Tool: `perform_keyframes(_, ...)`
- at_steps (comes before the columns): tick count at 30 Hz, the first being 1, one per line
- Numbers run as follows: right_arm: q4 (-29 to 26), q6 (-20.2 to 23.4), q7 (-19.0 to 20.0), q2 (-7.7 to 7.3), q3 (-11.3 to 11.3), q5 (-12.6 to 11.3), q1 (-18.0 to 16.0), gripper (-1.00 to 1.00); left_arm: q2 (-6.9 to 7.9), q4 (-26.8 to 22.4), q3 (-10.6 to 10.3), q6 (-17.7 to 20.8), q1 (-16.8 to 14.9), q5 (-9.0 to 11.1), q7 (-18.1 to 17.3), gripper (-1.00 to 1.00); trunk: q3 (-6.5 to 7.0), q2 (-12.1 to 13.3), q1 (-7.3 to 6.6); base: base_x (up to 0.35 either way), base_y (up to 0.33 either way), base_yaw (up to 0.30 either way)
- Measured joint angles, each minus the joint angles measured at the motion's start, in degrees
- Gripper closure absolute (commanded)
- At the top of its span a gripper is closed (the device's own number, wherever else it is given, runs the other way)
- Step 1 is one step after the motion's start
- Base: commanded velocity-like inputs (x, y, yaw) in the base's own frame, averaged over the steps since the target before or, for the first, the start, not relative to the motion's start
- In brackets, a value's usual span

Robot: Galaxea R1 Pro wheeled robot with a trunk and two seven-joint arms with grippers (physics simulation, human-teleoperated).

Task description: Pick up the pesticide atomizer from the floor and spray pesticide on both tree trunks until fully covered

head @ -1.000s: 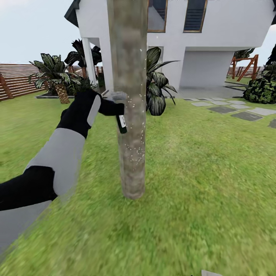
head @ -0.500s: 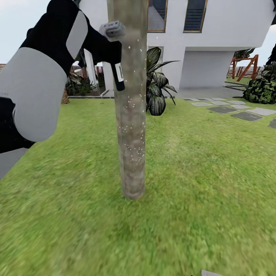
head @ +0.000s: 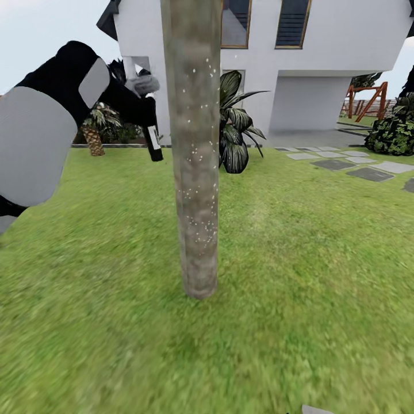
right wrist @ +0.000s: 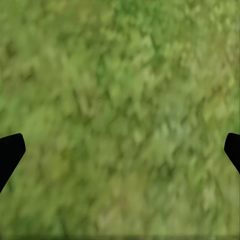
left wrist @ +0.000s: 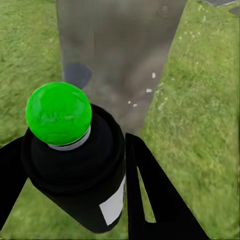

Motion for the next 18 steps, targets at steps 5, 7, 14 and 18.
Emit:
perform_keyframes(5,0.00,-0.03,0.00,0.00,0.00,0.00,-0.01,-1.00,-4.43,9.81,0.42,-2.64,0.06,0.37,0.12,1.00,0.00,0.00,0.00,0.000,0.000,0.000)
perform_keyframes(7,0.00,-0.04,0.00,0.00,0.00,0.00,-0.02,-1.00,-5.80,10.66,0.29,-3.78,0.19,0.26,0.17,1.00,0.01,-0.01,0.00,0.000,0.000,0.000)
perform_keyframes(14,0.00,-0.01,0.00,0.00,0.00,0.00,0.00,-1.00,-7.35,11.56,0.19,-12.61,9.00,-0.04,0.24,1.00,0.00,0.00,0.00,0.000,0.000,0.000)
perform_keyframes(18,0.00,-0.04,0.00,0.00,0.00,0.00,0.01,-1.00,-7.35,11.57,0.02,-17.15,15.67,-0.33,0.27,1.00,0.00,0.00,0.01,0.000,0.000,0.000)
